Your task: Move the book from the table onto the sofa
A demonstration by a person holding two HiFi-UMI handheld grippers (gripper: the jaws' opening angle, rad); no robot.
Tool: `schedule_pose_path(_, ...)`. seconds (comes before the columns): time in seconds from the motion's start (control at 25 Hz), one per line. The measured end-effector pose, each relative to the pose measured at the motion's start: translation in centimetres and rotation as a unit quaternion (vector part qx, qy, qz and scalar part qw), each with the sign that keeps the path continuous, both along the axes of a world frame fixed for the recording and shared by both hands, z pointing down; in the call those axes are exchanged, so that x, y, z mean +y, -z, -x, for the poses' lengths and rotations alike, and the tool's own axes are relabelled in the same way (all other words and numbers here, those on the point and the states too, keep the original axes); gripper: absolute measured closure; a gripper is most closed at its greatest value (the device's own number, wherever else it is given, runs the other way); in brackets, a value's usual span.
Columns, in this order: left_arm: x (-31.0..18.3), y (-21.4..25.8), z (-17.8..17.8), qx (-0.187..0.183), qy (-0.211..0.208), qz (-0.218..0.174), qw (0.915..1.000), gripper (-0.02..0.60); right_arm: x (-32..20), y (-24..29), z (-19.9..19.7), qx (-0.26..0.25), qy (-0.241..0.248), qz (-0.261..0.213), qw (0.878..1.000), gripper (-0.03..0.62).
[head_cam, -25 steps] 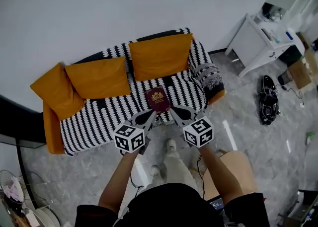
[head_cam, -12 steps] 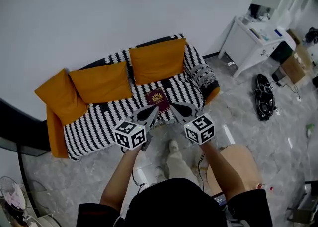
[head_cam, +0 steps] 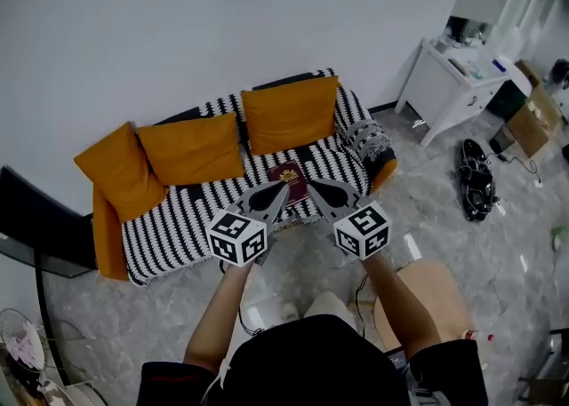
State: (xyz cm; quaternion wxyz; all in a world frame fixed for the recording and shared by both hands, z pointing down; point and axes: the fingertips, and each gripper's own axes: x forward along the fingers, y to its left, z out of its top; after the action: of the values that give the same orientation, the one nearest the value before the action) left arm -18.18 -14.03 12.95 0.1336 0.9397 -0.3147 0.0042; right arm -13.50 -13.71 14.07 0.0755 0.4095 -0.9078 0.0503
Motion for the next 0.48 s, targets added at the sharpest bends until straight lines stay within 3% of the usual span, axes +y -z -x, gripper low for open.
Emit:
schedule_pose_path(0.2,0.6,1.7,-1.0,0.018,0.0,-0.002,0.9998,0.565,0.8,1.7,-1.6,-0.01,-0.005,-0.016,1.0,0.577)
schedule_pose_path(0.48,3.5,3.6,-4.8,0.011,0.01,-0.018,0.9997,0.565,3.7,4.3,-6.4,-0.027,-0.022,-0.031,0.999,0.577)
